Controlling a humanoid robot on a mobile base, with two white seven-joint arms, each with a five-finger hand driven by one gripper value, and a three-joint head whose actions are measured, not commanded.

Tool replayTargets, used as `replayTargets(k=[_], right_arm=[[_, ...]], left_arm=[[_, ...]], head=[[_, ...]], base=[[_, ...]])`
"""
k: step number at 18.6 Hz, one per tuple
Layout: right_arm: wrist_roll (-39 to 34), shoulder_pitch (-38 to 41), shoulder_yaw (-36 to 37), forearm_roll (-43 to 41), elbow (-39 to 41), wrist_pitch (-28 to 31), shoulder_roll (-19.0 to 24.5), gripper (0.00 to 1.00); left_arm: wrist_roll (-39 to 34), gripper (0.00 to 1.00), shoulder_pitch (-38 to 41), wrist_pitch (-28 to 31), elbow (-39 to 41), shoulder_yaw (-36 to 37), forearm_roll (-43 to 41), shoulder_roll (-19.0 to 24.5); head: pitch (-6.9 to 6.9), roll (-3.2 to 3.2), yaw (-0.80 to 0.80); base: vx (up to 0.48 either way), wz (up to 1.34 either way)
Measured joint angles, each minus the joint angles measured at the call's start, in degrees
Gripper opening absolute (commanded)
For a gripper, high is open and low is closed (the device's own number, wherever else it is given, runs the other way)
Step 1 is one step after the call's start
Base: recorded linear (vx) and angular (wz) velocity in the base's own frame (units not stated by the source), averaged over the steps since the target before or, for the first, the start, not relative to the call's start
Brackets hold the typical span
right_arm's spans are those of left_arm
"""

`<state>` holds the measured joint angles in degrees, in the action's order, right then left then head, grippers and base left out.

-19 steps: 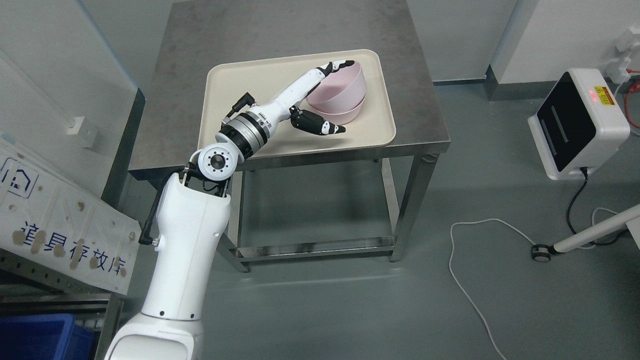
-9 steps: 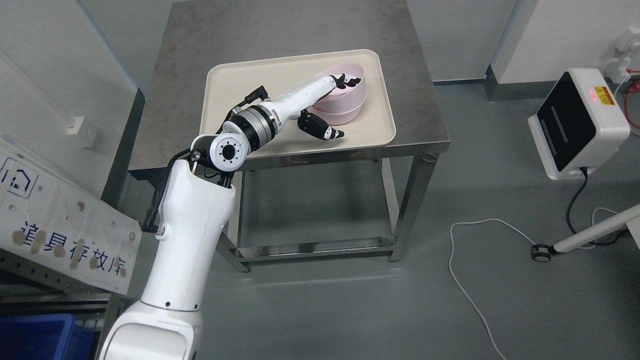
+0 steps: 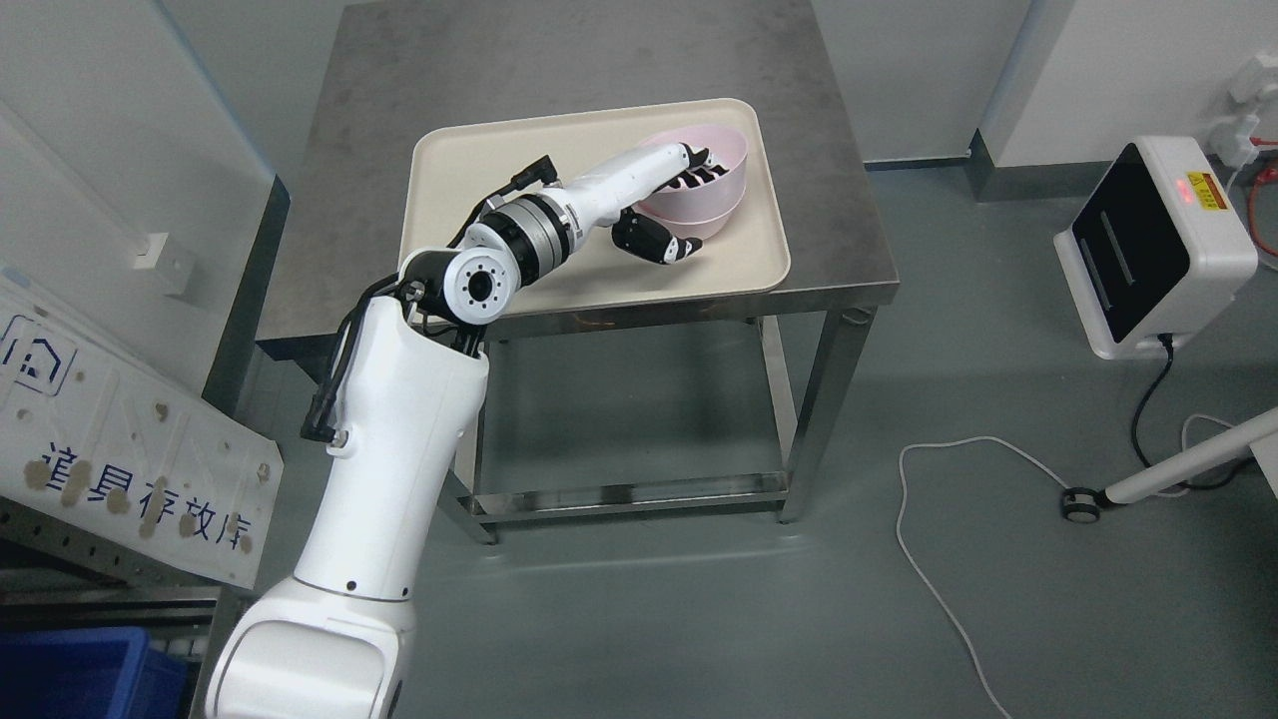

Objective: Stack pink IKEA bowls on left shelf middle
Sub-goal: 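Grasp the stacked pink bowls' rim with the left hand and lift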

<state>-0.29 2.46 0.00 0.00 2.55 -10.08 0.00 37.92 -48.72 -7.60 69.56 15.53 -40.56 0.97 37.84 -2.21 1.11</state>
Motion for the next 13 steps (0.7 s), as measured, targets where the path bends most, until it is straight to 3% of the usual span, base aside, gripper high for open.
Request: replayTargets(k=[13], right_arm=[[0.01,0.0,0.0,0.0,0.01,0.0,0.0,1.0]], left_arm=[[-3.0,0.56,-2.0,-1.49,-4.54,0.59,-3.48,1.05]], head=[[0.0,0.0,0.0]], base=[[0.0,0.0]])
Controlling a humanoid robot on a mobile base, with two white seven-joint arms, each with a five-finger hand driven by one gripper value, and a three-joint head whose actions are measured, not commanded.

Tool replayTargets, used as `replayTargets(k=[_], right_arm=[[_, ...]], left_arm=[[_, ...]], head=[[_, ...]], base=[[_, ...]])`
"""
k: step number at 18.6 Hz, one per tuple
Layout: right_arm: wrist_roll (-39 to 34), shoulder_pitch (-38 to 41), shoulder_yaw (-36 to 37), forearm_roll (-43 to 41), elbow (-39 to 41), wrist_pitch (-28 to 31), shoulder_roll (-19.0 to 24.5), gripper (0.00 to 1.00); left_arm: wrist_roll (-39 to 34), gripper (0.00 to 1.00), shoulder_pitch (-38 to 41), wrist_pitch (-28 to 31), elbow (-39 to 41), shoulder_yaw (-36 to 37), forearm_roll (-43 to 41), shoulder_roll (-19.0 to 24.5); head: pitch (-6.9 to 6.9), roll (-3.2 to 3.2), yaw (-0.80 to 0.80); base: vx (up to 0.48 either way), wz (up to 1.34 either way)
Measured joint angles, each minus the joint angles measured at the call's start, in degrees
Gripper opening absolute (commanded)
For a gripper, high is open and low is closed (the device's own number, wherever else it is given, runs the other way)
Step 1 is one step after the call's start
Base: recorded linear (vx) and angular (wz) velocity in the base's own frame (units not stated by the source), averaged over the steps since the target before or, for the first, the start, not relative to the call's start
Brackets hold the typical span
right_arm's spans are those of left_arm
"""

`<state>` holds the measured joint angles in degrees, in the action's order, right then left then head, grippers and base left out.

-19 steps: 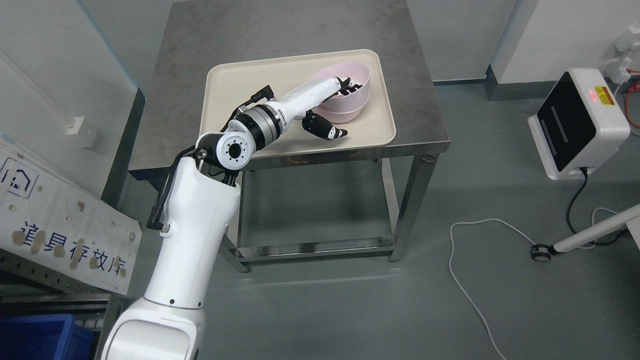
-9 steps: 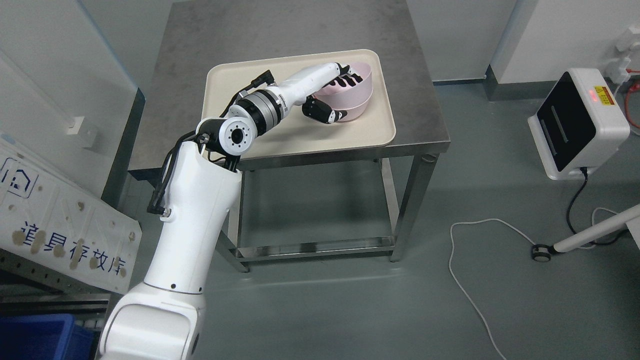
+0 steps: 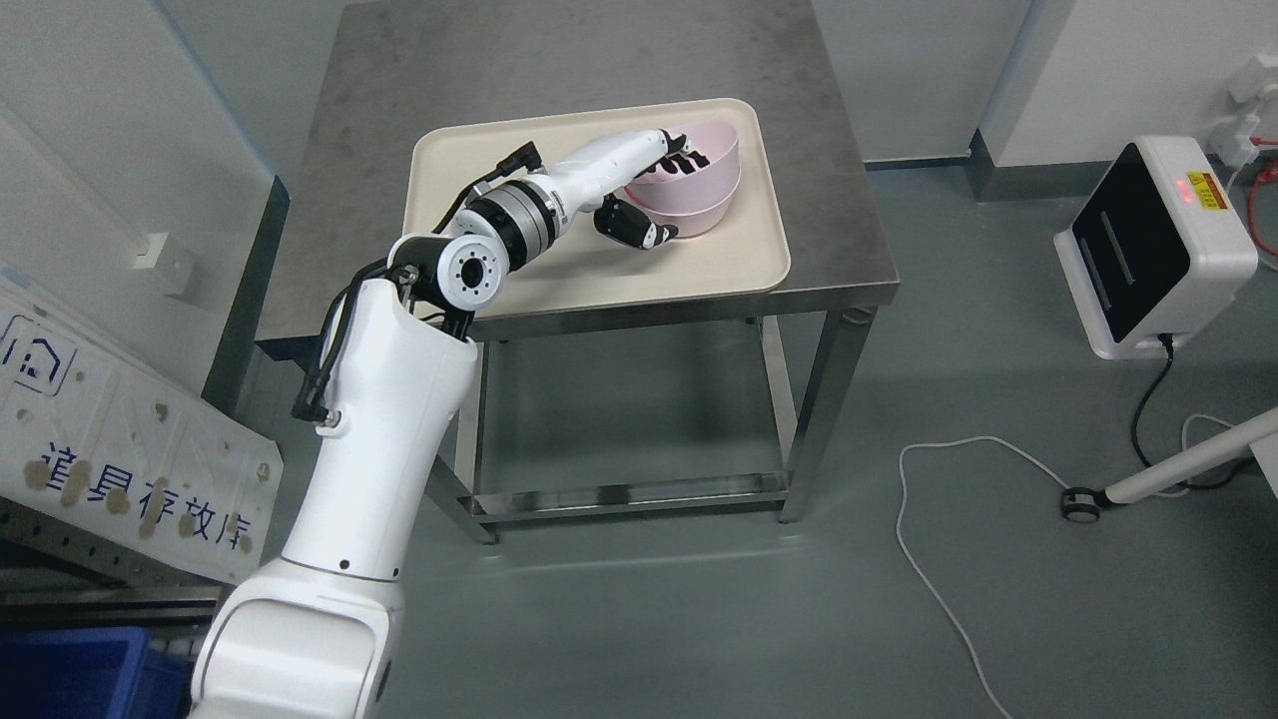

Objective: Stack pink IKEA bowls on left shelf middle
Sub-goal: 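Grasp the stacked pink bowls' rim with the left hand and lift, then carry the stacked bowls with the left hand while turning toward the blue bins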

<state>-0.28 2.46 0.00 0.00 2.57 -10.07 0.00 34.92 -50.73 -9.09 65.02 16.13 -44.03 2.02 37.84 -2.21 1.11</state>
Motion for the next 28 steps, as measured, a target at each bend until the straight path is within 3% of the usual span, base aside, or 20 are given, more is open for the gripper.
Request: replayTargets(k=[5,8,14,28], right_arm=[[0.0,0.0,0.0,0.0,0.0,0.0,0.0,1.0],[0.0,0.0,0.0,0.0,0.0,0.0,0.0,1.0],[0.0,0.0,0.0,0.0,-0.01,0.0,0.0,1.0],[0.01,-0.01,0.0,0.0,-0.01,0.01,0.0,1.0]], left_arm=[[-0.09,0.42,-0.02,-0.44,-0.88,0.54,-1.72,0.04],[-0.24,0.25,-0.13,-0.93,-1.24,0.8,-2.25,-0.48],[-0.65,0.0,-0.3,-3.02,-1.8,0.79,-2.7,-1.16],[-0.31,0.0,-0.05,-11.77,2.0,-8.58,-1.39,-1.77]], head=[[0.0,0.0,0.0],[0.0,0.0,0.0],[0.0,0.0,0.0],[0.0,0.0,0.0]], base=[[0.0,0.0],[0.0,0.0],[0.0,0.0],[-0.017,-0.03]])
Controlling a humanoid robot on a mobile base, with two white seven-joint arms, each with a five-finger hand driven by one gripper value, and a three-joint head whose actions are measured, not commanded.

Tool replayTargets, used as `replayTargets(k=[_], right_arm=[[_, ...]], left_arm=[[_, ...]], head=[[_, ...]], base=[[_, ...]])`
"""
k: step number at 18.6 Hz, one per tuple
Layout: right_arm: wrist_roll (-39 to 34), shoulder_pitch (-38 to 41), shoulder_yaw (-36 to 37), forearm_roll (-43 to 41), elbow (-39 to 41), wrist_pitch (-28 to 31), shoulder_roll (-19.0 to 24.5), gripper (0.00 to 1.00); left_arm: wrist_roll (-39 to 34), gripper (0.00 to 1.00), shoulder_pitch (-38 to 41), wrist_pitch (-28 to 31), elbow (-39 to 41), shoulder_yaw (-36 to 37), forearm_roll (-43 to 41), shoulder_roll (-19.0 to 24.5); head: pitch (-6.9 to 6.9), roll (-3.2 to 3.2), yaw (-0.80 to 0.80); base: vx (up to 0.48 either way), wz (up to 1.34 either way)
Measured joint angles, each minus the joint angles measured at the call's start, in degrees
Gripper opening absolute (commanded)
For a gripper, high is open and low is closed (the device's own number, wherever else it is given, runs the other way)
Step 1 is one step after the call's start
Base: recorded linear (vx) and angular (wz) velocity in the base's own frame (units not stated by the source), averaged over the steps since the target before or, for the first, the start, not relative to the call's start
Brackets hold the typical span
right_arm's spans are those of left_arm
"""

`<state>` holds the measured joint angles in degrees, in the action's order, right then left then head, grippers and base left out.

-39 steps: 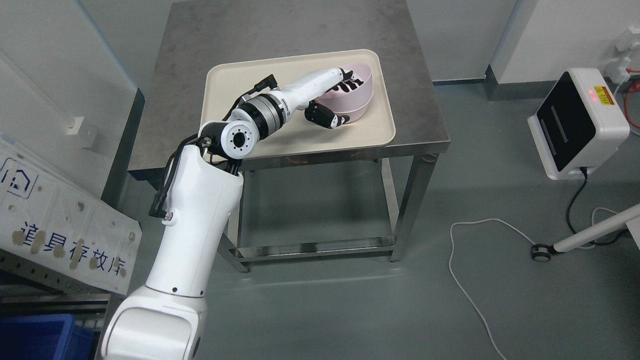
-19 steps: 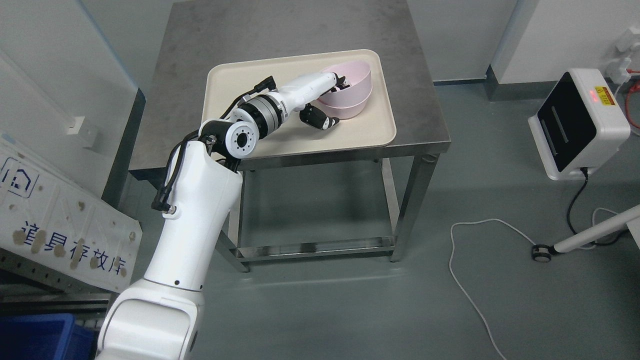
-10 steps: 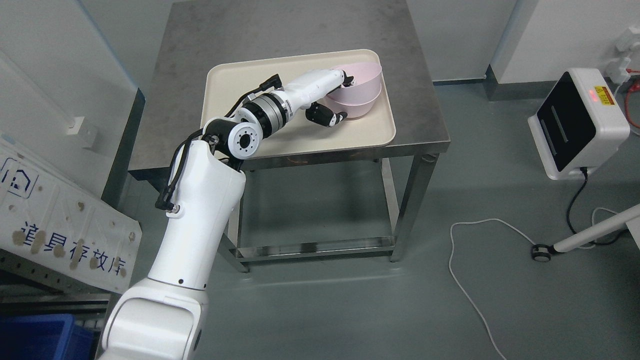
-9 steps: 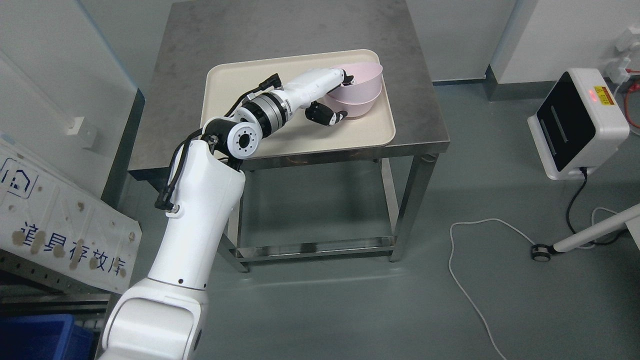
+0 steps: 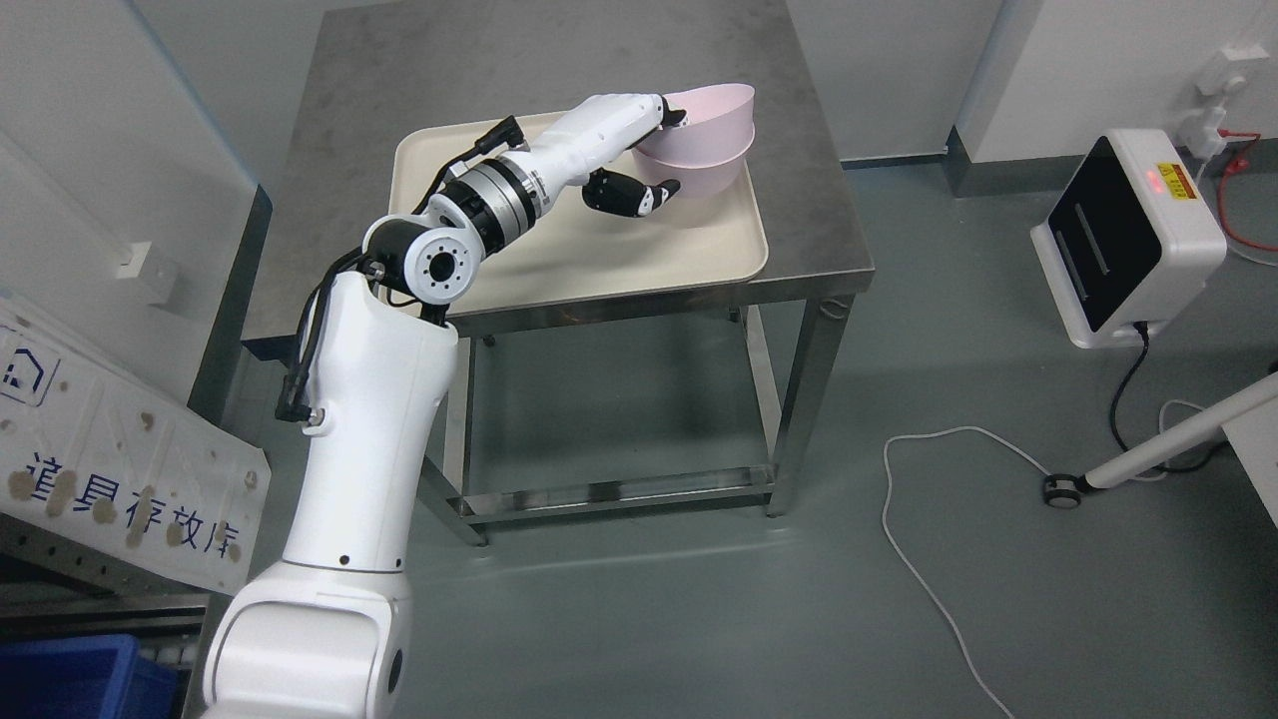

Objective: Stack pink IKEA bowls on left shelf middle
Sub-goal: 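Carry the stacked bowls with the left hand while turning toward the blue bins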

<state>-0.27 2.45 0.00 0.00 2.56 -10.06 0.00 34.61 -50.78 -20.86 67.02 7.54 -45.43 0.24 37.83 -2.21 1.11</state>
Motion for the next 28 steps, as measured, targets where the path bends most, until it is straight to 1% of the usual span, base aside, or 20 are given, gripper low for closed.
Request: replayTargets(k=[6,13,19,28], right_arm=[[0.0,0.0,0.0,0.0,0.0,0.0,0.0,1.0],[0.0,0.01,0.0,0.0,0.0,0.0,0.0,1.0],[0.0,0.02,0.0,0.0,0.0,0.0,0.0,1.0],[0.0,0.01,0.0,0.0,0.0,0.0,0.0,1.0]], left_arm=[[0.28,0.01,0.18,-0.6,3.66,-3.97,1.78,-0.11],[1.1,0.01,0.58,-0.73,6.6,-6.73,3.11,-0.18],[1.44,0.02,0.67,-0.73,8.0,-8.36,4.08,-0.2],[4.33,0.02,0.65,-2.87,9.48,-12.21,4.83,1.39]], head=[[0.0,0.0,0.0],[0.0,0.0,0.0],[0.0,0.0,0.0],[0.0,0.0,0.0]], base=[[-0.142,-0.09],[-0.215,-0.29],[-0.299,-0.24],[-0.393,0.23]])
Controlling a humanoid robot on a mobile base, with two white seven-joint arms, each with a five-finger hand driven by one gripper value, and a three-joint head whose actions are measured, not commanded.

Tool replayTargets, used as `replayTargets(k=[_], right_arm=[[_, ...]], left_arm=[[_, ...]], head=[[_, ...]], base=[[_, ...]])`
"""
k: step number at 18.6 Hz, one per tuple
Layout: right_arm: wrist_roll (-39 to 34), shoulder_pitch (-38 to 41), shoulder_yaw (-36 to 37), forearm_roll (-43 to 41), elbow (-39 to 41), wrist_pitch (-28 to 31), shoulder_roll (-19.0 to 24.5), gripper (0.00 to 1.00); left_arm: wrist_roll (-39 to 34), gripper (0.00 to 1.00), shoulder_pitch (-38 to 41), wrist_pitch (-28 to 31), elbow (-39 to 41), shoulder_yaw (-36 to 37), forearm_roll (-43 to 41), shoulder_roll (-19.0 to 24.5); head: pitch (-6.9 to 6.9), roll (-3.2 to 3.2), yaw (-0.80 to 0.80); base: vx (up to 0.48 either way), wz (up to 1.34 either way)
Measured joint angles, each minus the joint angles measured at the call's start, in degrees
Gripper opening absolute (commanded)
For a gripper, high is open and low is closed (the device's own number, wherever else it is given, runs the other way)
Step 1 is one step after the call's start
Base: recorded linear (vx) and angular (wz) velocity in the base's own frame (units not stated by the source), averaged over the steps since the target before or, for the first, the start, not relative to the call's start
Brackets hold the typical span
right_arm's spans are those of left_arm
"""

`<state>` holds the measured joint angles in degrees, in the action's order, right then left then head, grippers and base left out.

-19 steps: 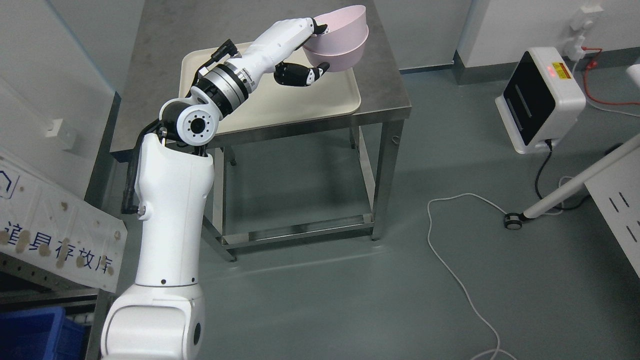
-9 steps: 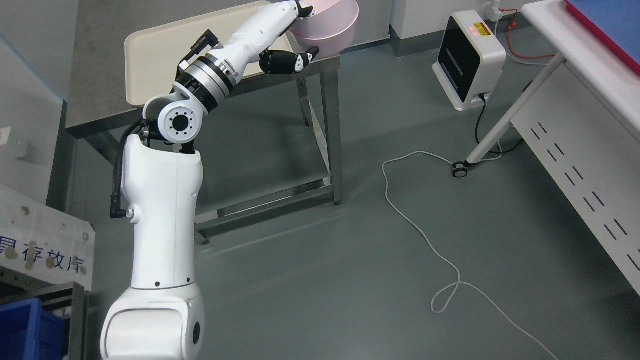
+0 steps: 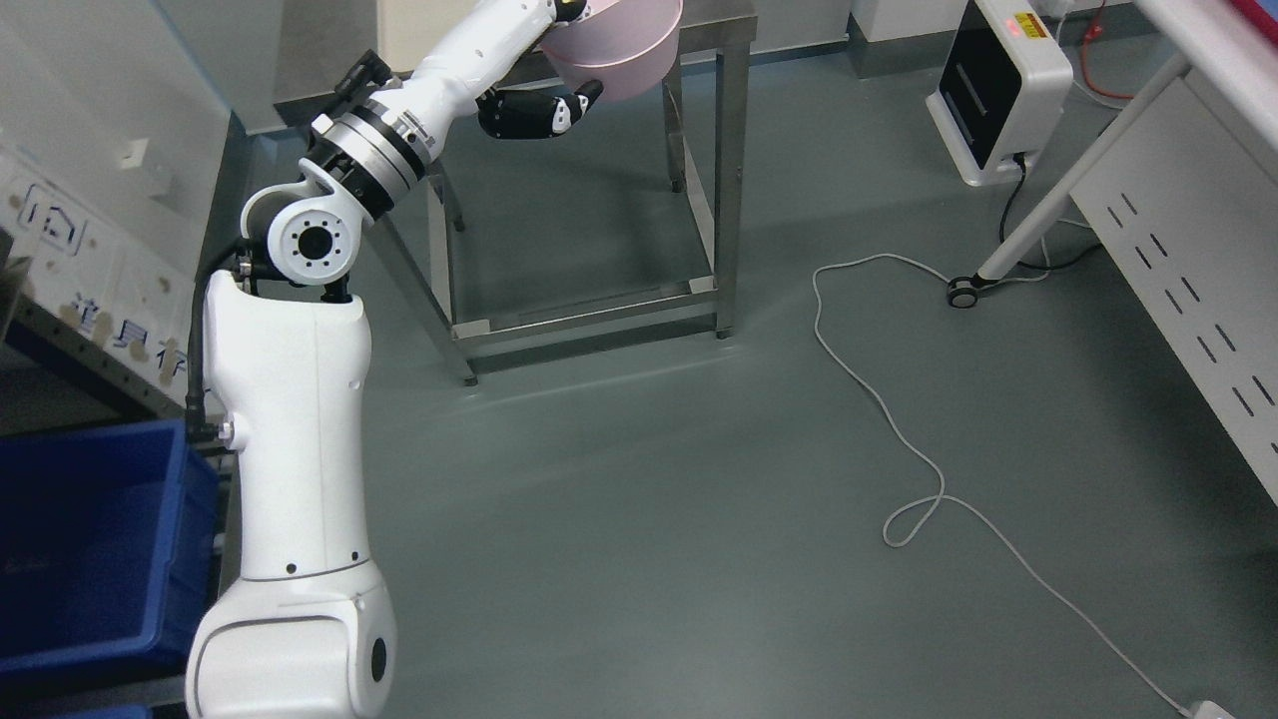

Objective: Stack pink IKEA bowls on left shelf middle
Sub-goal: 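Carry the stacked bowls with the left hand while turning toward the blue bins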

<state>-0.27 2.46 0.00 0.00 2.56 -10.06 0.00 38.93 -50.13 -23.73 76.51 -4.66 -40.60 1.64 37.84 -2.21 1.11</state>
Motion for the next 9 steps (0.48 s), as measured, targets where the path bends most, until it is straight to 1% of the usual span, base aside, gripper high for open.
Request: replayTargets(k=[6,9], right_arm=[[0.0,0.0,0.0,0.0,0.0,0.0,0.0,1.0],[0.0,0.01,0.0,0.0,0.0,0.0,0.0,1.0]], left_arm=[[0.37,0.02,1.05,-1.11,0.99,-1.6,0.12,-0.3],[0.36,0.03,2.06,-1.14,1.54,-1.99,0.14,-0.64]], head=[[0.0,0.0,0.0],[0.0,0.0,0.0]], base=[[-0.398,0.34],[-0.41,0.49]])
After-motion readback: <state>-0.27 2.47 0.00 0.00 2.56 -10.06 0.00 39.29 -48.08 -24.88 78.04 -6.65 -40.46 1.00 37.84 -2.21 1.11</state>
